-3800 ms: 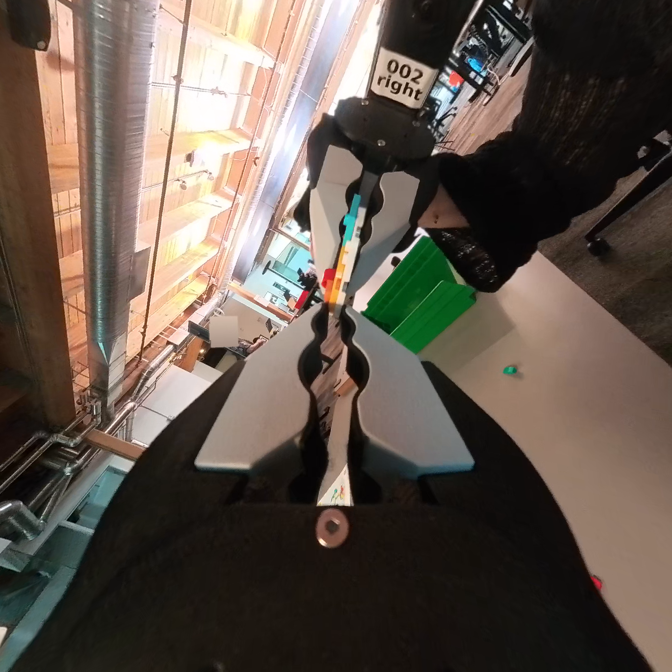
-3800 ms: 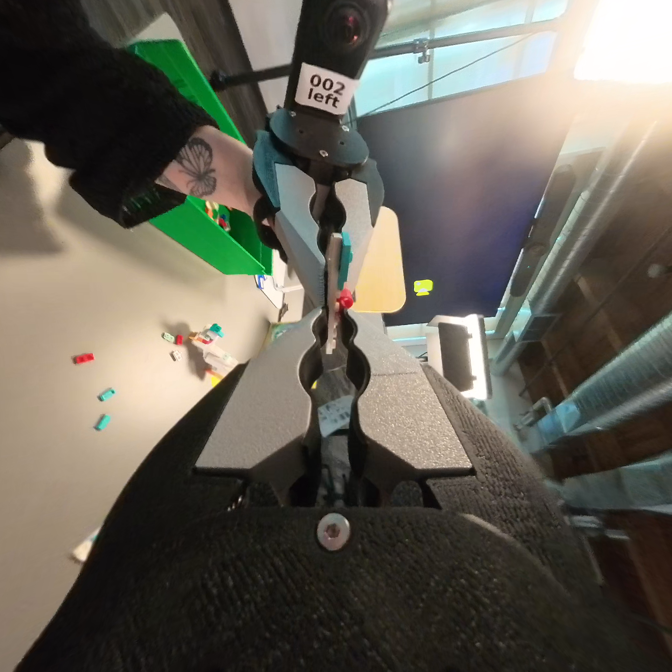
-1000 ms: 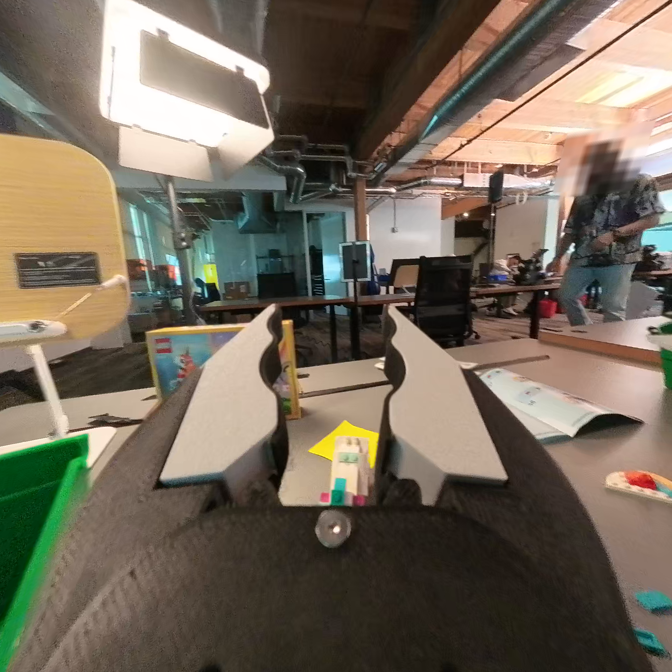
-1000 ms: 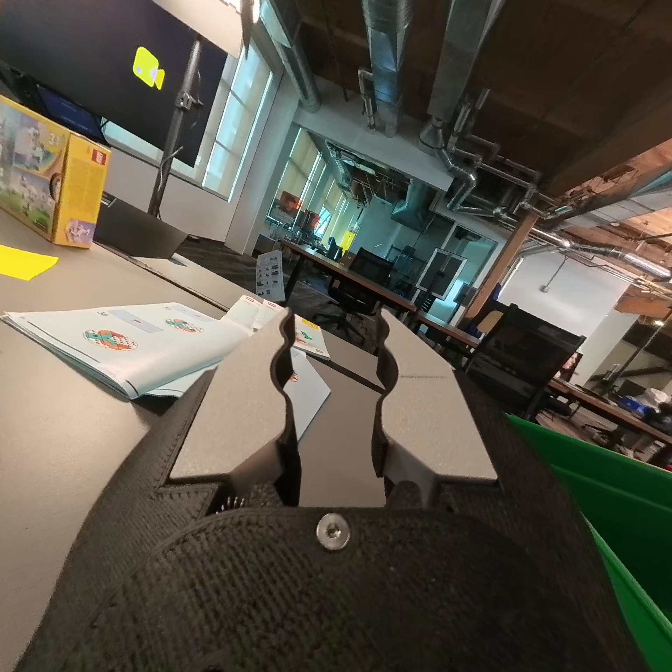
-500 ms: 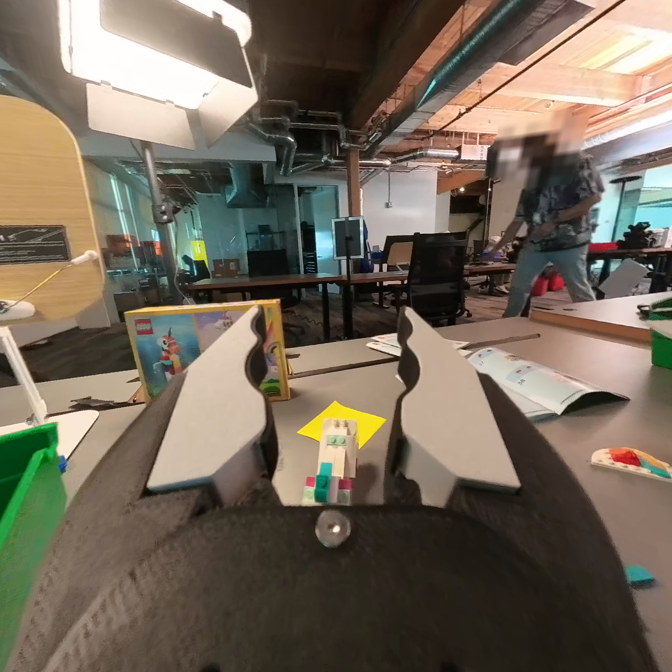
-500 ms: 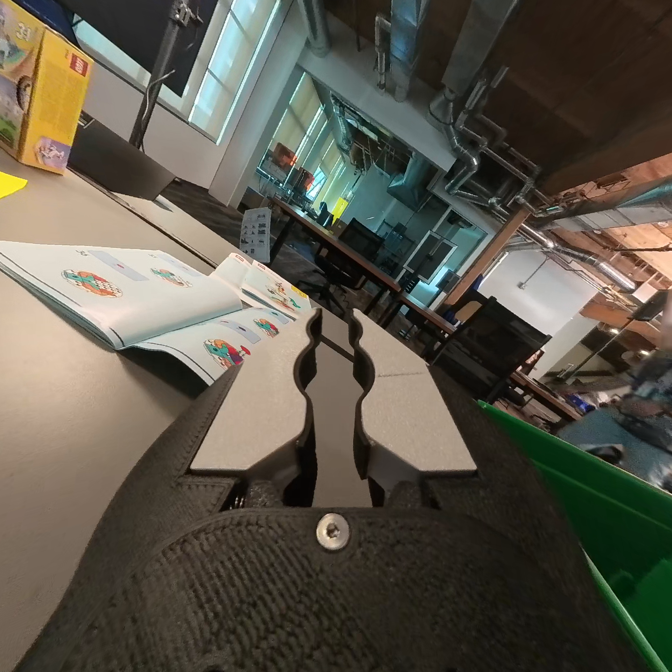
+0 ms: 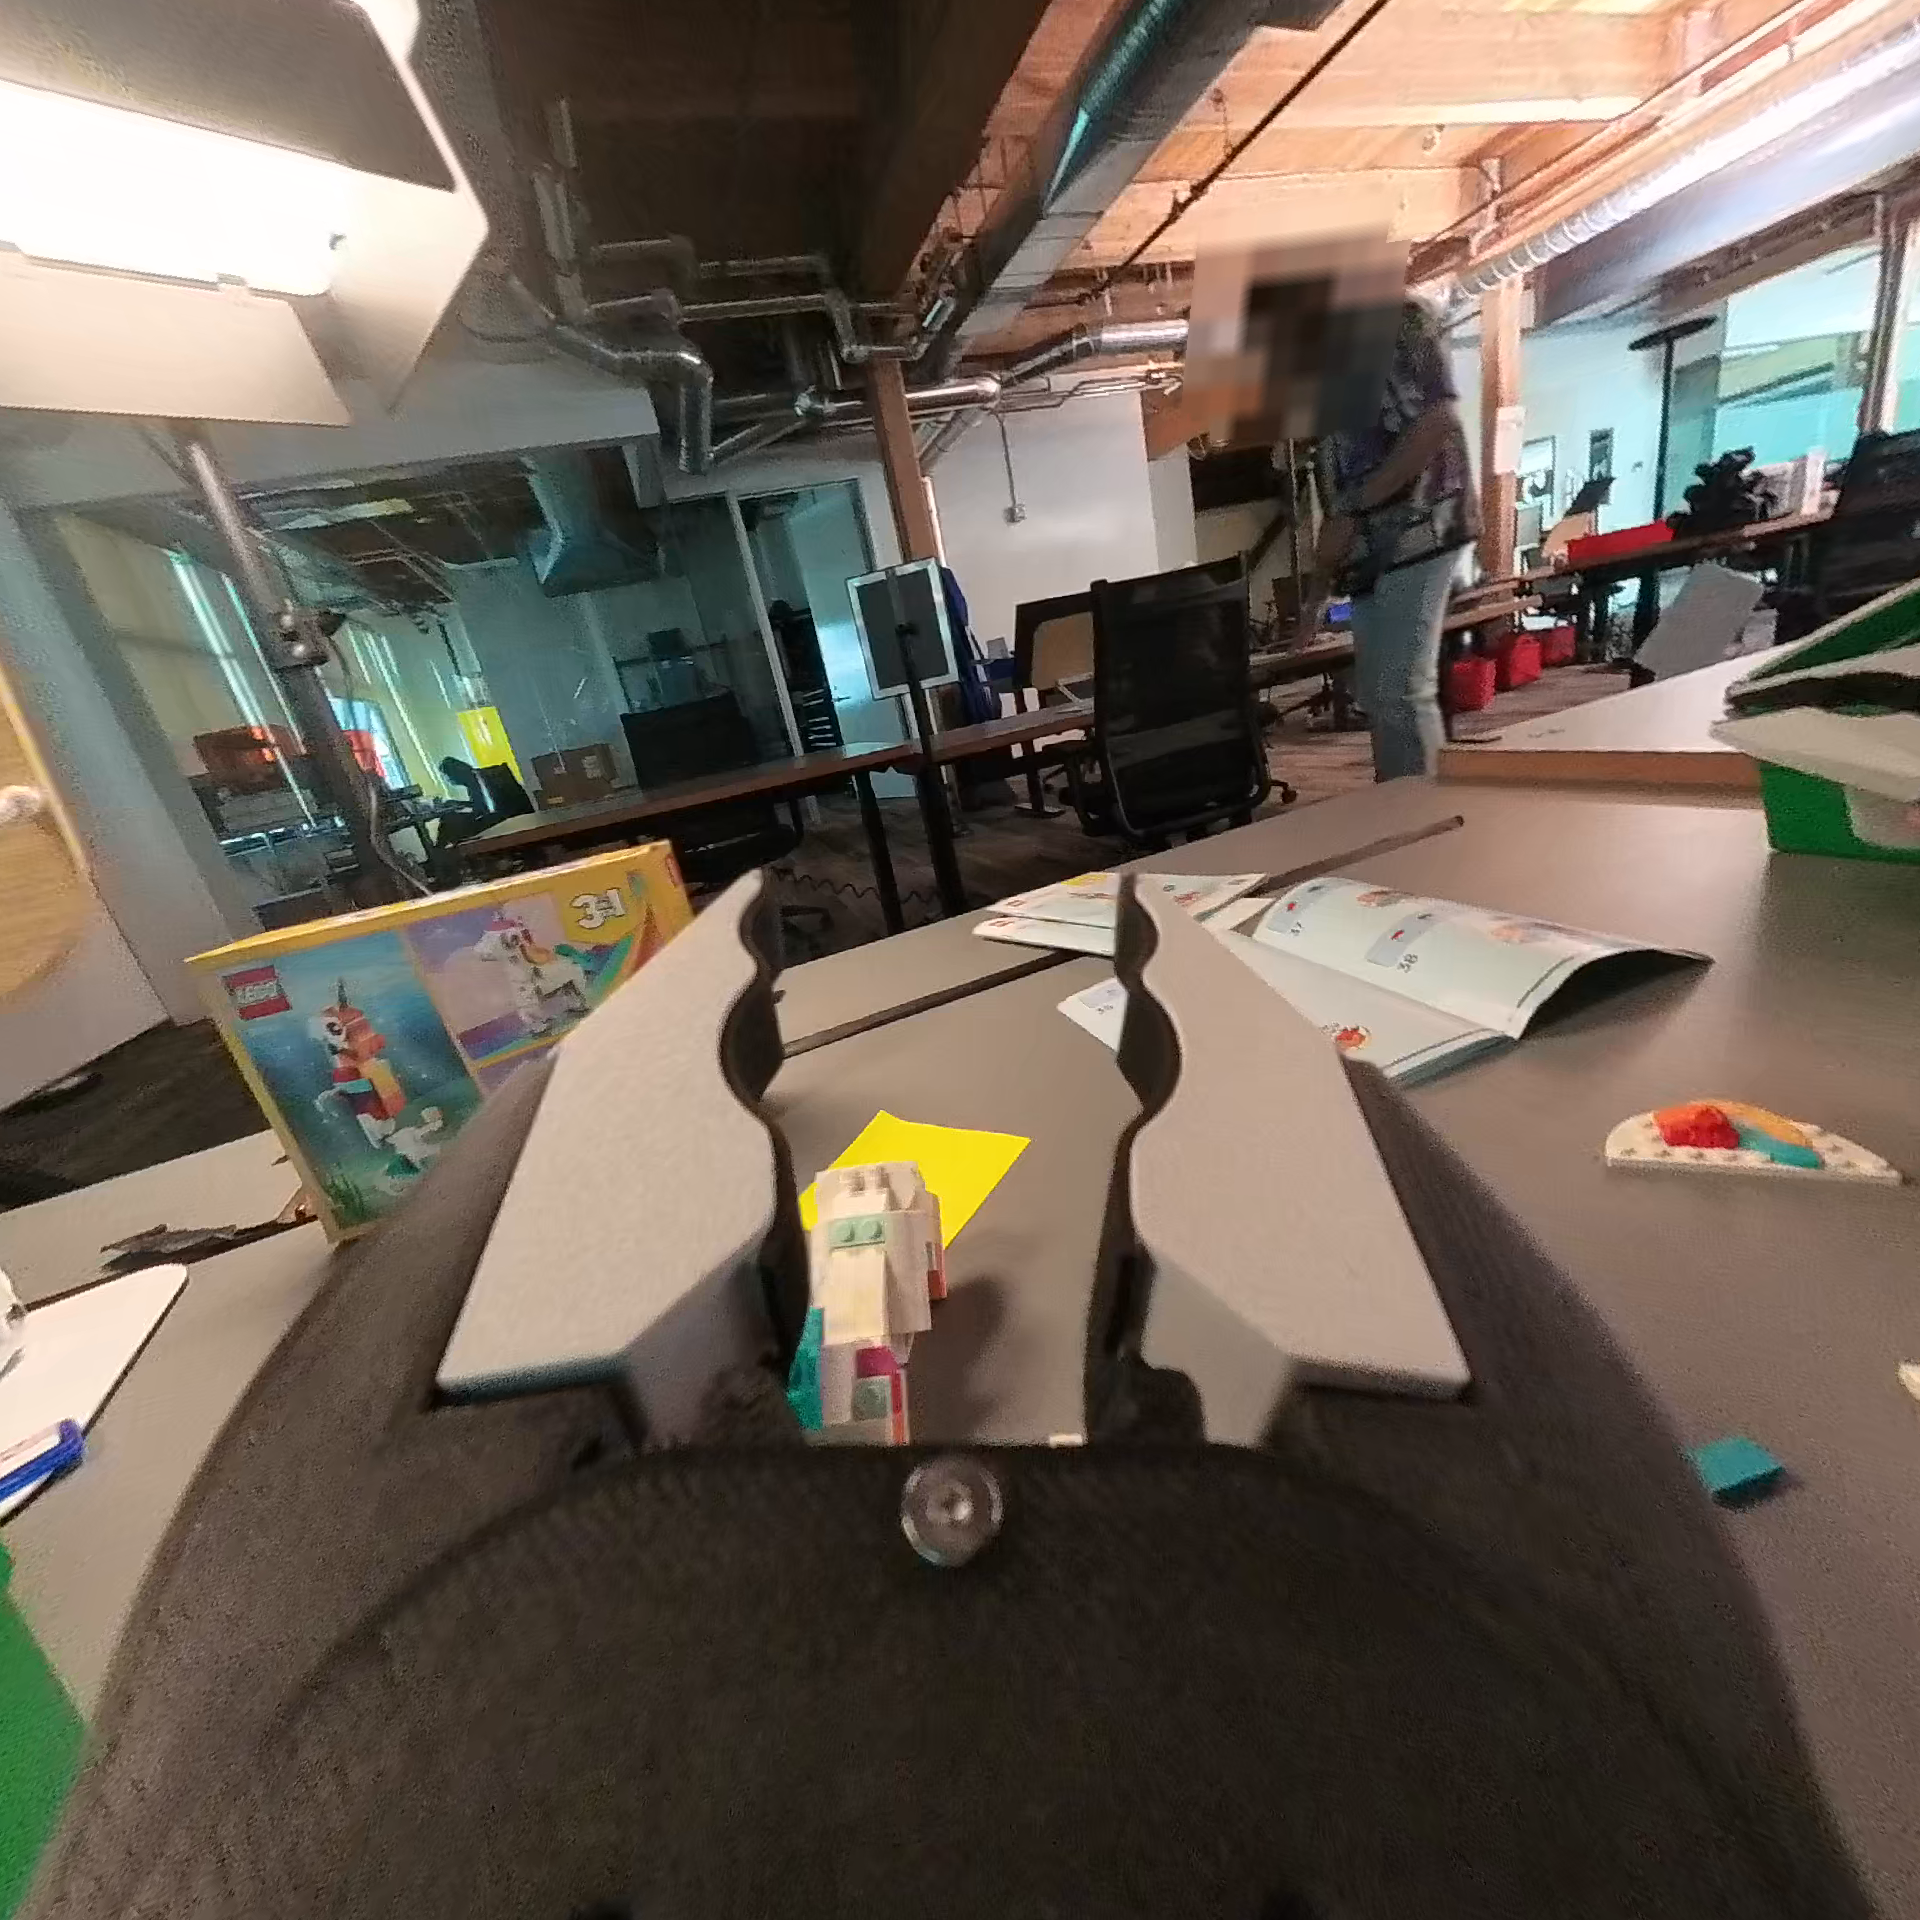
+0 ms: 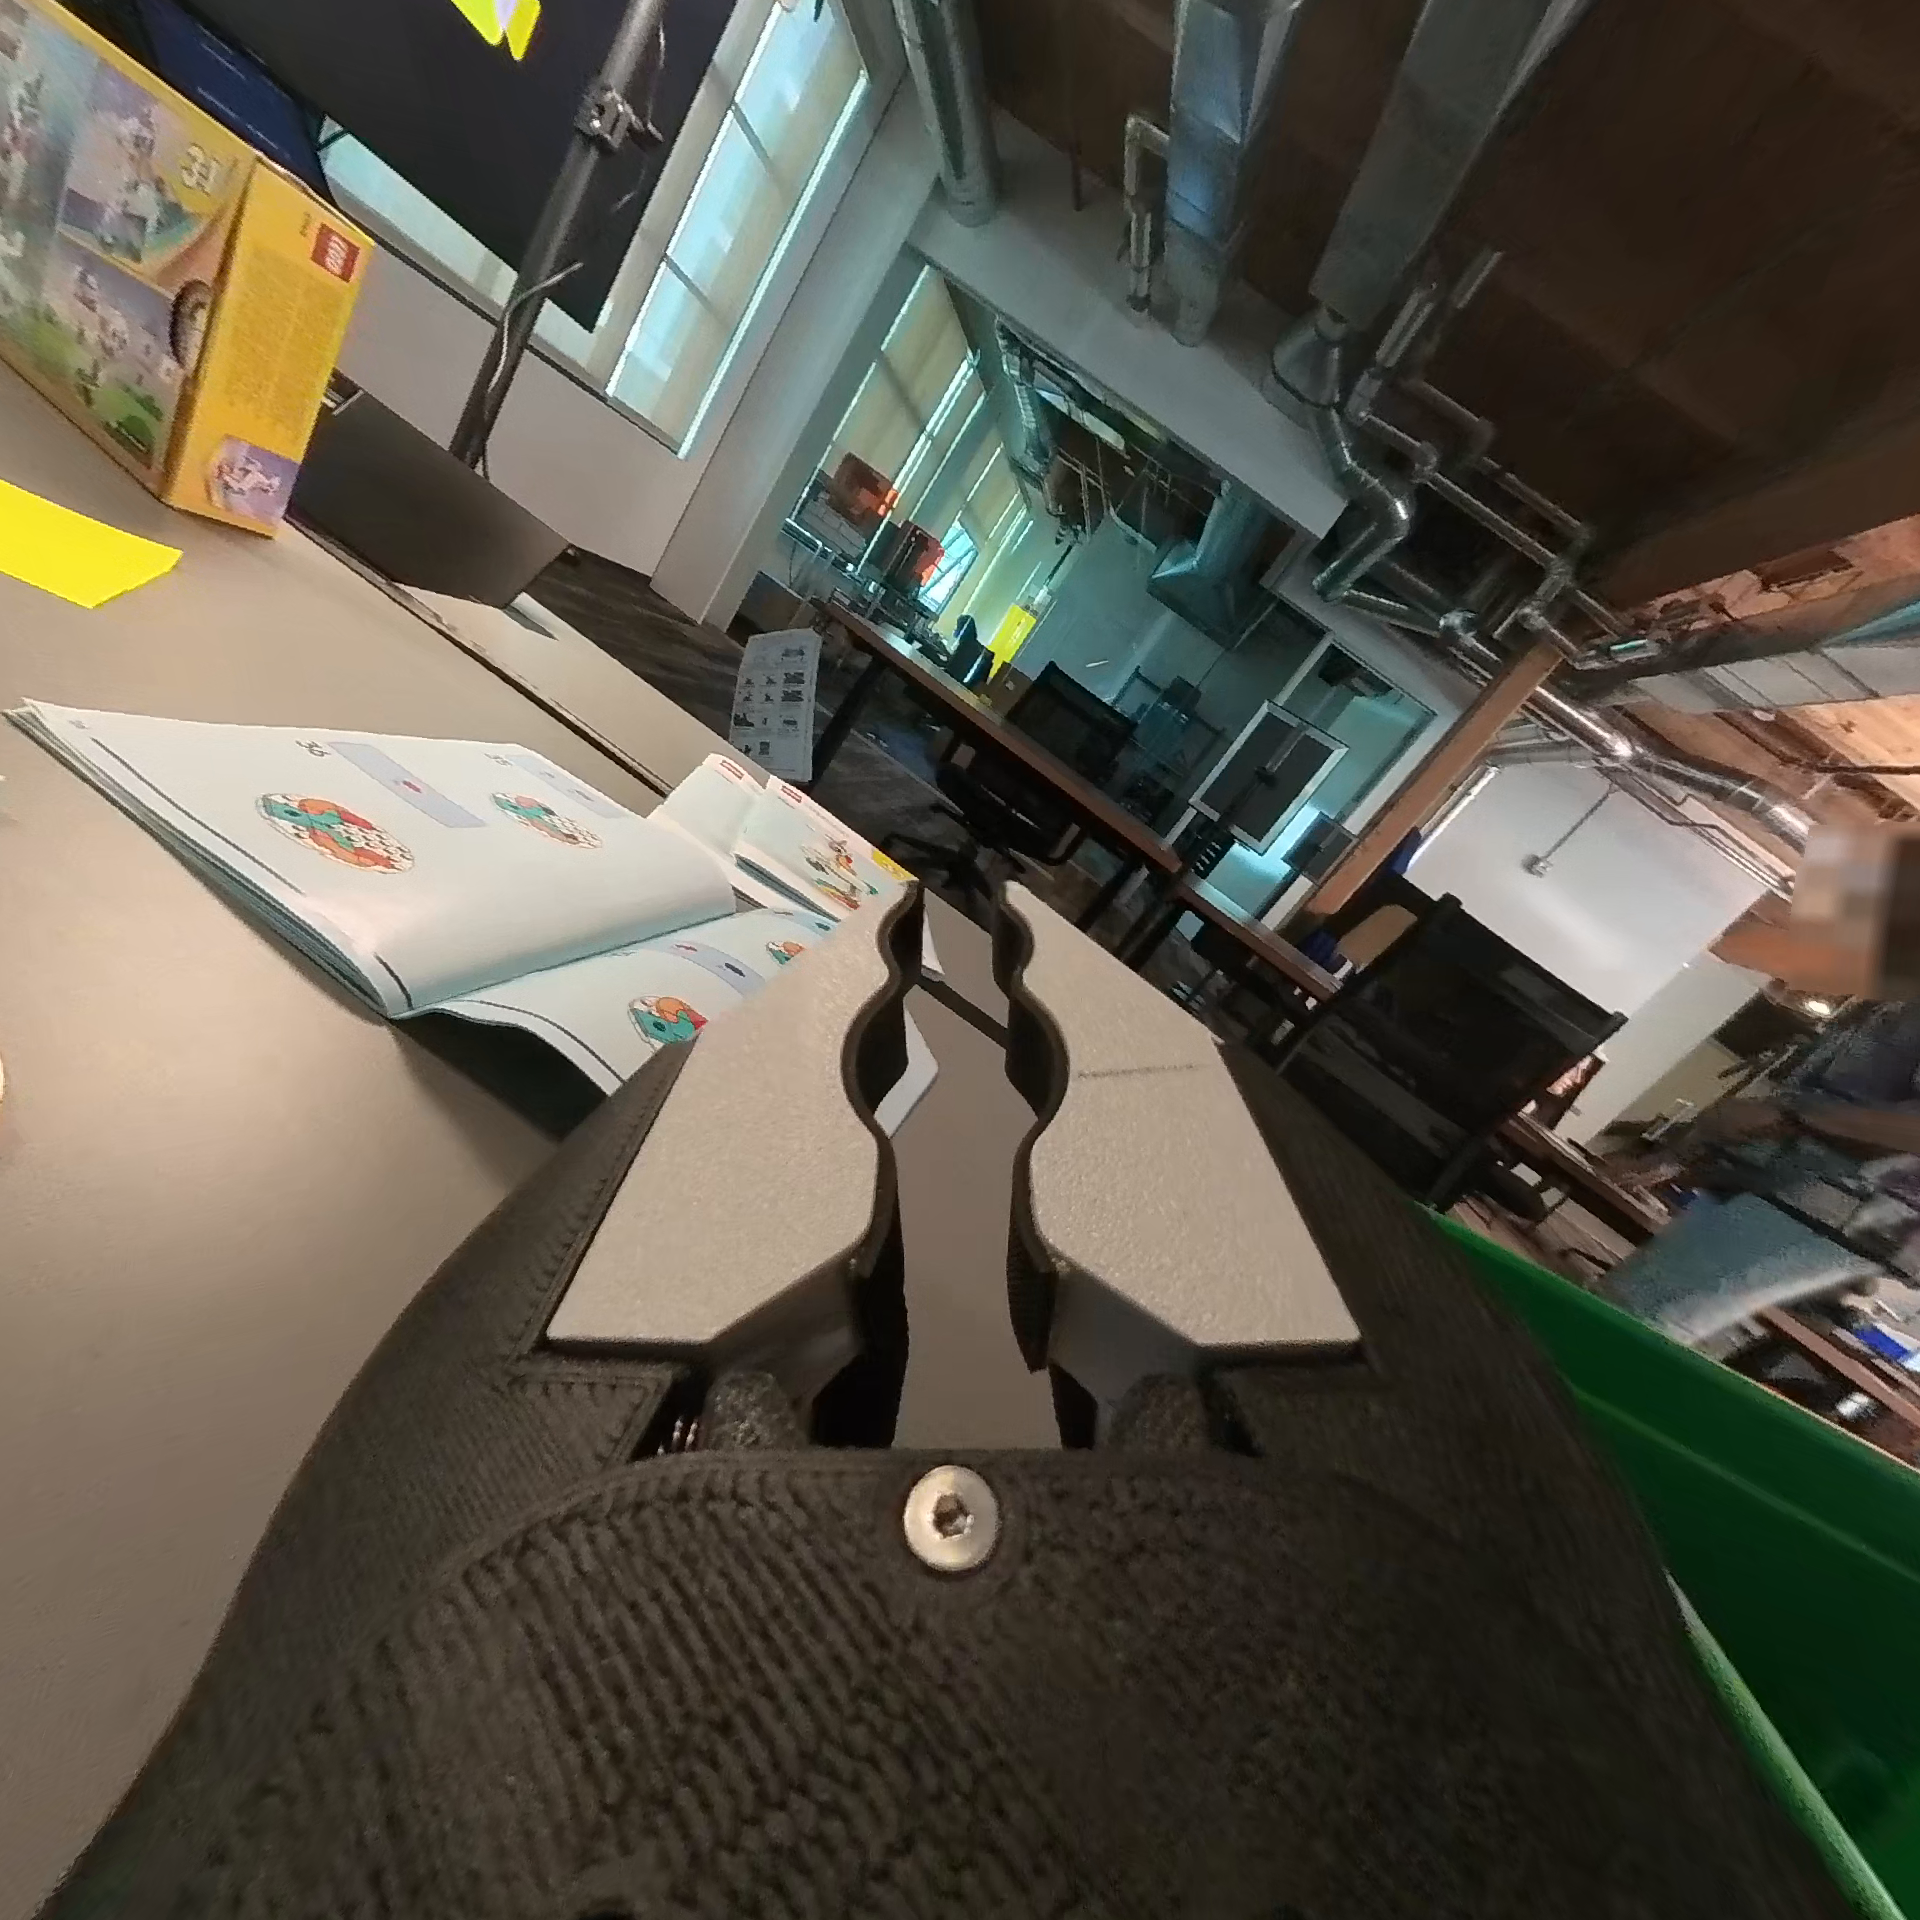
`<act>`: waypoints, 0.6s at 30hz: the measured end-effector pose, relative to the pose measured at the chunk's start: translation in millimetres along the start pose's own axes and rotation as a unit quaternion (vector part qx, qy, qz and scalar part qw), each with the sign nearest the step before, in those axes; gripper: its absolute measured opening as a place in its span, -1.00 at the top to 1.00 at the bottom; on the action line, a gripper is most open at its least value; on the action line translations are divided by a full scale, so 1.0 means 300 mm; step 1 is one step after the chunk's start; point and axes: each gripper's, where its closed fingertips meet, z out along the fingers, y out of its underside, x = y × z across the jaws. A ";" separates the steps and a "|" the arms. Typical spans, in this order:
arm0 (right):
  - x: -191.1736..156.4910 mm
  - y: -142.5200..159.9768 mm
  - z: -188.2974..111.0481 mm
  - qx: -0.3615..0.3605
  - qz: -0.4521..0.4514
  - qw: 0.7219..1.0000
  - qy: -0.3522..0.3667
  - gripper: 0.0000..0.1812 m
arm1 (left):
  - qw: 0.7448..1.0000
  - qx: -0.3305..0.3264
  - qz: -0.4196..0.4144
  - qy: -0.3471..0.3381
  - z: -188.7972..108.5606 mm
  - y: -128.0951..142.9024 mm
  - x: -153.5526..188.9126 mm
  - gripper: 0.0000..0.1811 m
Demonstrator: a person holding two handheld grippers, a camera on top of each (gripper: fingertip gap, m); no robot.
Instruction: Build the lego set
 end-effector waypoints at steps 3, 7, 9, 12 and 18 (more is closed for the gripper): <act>-0.004 -0.001 0.001 0.000 -0.002 1.000 -0.002 0.89 | 1.000 -0.004 0.025 0.009 0.004 0.005 0.026 0.31; -0.003 0.001 0.002 0.000 0.000 1.000 -0.002 0.89 | 0.998 -0.005 0.067 0.014 0.004 0.004 0.053 0.32; -0.002 0.001 0.001 0.000 0.001 1.000 -0.002 0.89 | 0.996 -0.005 0.087 0.018 0.004 0.002 0.068 0.32; -0.003 0.002 0.001 -0.001 0.000 1.000 -0.002 0.89 | 0.993 -0.006 0.113 0.026 0.005 0.005 0.092 0.34; -0.005 -0.002 -0.002 0.000 -0.003 1.000 -0.002 0.89 | 0.990 -0.016 0.133 0.044 0.008 0.026 0.130 0.46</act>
